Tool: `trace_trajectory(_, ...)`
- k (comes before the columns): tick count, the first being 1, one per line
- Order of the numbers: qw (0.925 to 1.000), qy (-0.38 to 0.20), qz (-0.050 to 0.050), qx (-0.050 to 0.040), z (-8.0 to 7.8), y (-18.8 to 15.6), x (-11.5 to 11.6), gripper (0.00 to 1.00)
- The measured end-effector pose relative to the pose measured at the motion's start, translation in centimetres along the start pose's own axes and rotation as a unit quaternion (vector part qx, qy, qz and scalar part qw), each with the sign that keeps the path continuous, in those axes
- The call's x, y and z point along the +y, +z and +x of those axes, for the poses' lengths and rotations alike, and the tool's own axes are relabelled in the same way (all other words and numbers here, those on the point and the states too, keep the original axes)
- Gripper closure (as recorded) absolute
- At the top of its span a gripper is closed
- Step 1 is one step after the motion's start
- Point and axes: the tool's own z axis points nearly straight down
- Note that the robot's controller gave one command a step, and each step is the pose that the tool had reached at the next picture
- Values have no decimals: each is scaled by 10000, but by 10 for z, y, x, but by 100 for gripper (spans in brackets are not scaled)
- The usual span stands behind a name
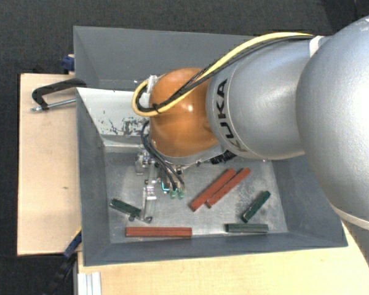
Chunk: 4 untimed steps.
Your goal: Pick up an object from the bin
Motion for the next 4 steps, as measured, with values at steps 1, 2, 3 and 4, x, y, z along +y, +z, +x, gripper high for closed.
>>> trace_trajectory(1,10000,12,-10,-40,-2,-4,-1,0)
trace_trajectory(2,9992,-394,-11,-64,-3,36,3,0)
trace_trajectory(3,9998,185,-8,-32,14,67,1,100)
trace_trajectory(4,9998,183,-7,-33,14,67,1,100)
